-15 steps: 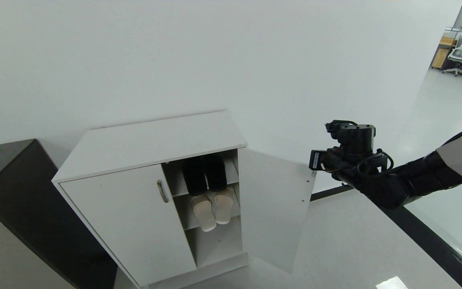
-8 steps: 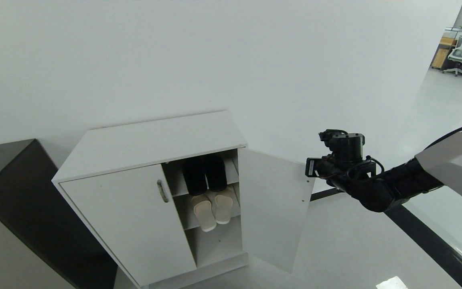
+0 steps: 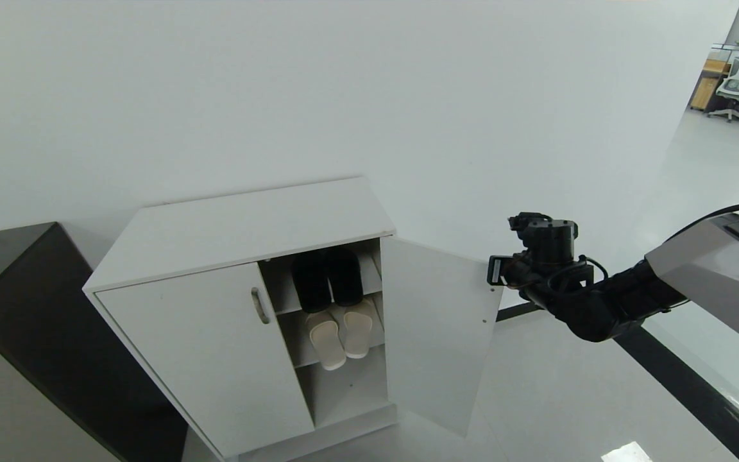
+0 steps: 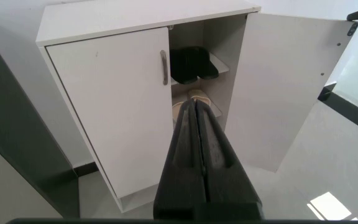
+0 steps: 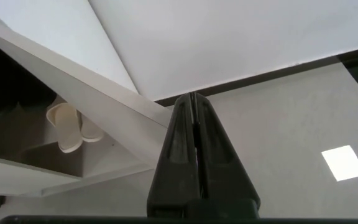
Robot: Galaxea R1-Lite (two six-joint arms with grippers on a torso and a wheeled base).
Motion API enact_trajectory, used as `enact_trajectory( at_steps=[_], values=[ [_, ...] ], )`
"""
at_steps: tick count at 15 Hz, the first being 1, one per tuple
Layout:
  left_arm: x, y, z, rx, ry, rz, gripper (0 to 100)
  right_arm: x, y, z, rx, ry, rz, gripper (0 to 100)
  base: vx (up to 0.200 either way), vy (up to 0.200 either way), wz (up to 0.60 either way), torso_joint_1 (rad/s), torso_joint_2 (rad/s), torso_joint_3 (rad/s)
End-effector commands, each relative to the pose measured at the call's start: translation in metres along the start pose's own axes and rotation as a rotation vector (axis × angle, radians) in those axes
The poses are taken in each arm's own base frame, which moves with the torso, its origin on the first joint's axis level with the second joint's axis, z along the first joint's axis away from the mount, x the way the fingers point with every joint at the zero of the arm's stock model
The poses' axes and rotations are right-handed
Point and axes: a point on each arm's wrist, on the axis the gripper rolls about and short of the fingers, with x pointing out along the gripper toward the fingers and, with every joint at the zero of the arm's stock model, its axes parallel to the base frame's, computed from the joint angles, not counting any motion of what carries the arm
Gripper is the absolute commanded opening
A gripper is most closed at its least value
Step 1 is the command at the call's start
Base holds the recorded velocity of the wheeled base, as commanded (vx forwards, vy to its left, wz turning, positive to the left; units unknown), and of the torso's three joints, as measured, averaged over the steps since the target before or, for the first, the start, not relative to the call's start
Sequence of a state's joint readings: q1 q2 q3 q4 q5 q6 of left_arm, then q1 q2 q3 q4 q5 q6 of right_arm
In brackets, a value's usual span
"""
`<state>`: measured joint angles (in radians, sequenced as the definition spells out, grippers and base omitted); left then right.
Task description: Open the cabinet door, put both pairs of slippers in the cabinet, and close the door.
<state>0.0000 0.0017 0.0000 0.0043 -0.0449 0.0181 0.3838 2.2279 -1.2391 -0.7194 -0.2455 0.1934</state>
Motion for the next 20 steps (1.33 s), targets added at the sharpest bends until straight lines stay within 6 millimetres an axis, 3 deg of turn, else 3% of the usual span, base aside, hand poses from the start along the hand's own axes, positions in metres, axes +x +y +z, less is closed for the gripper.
enact_trajectory(
  at_steps=[1,3,7,9,11,20],
  values=[
    [0.000,0.000,0.000,0.000,0.000,0.000,0,-0.003,0.003,-0.002,-0.007,0.010,0.007,0,0.000,0.000,0.00,0.000,0.00,0.000],
    [0.000,0.000,0.000,0.000,0.000,-0.001,0,-0.017,0.014,0.001,-0.016,0.011,0.037,0,0.000,0.000,0.00,0.000,0.00,0.000],
    [0.000,0.000,0.000,0.000,0.000,-0.001,0,-0.073,0.063,-0.001,-0.059,0.033,0.169,0,0.000,0.000,0.00,0.000,0.00,0.000],
    [0.000,0.000,0.000,0.000,0.000,0.000,0,-0.092,0.077,0.001,-0.069,0.027,0.209,0,0.000,0.000,0.00,0.000,0.00,0.000],
    [0.000,0.000,0.000,0.000,0.000,0.000,0,-0.106,0.080,0.007,-0.068,0.011,0.219,0,0.000,0.000,0.00,0.000,0.00,0.000],
    [0.000,0.000,0.000,0.000,0.000,-0.001,0,-0.115,0.069,-0.015,-0.145,0.034,0.221,0,0.000,0.000,0.00,0.000,0.00,0.000]
  ],
)
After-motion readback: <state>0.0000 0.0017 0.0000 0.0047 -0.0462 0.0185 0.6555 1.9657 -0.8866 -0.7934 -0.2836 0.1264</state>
